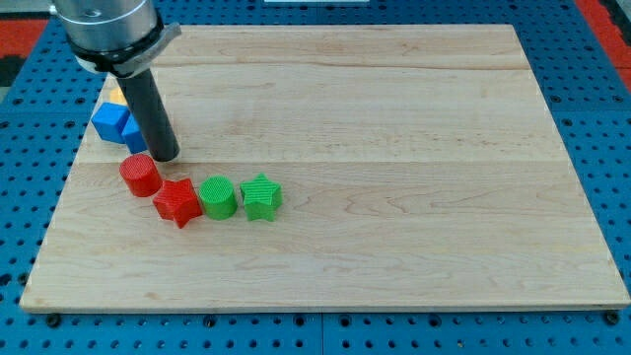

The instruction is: Slide the red circle to down

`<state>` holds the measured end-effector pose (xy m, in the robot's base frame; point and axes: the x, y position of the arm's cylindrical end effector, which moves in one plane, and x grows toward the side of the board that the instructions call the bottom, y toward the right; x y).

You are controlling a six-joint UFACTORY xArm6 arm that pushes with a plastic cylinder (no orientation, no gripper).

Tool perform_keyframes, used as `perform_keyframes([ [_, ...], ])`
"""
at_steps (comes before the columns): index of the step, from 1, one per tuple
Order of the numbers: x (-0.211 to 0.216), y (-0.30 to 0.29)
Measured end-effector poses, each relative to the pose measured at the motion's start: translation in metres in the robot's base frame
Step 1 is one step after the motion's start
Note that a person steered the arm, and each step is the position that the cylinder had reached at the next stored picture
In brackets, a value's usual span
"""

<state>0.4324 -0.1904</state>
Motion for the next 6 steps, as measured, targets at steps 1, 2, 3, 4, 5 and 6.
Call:
perform_keyframes([
  [1, 0.001, -0.034],
  [2, -0.011, -0.037],
  [3, -0.016, -0.003],
  [4, 0.007, -0.004],
  [5, 0.034, -0.013],
  [6, 0.036, -0.013],
])
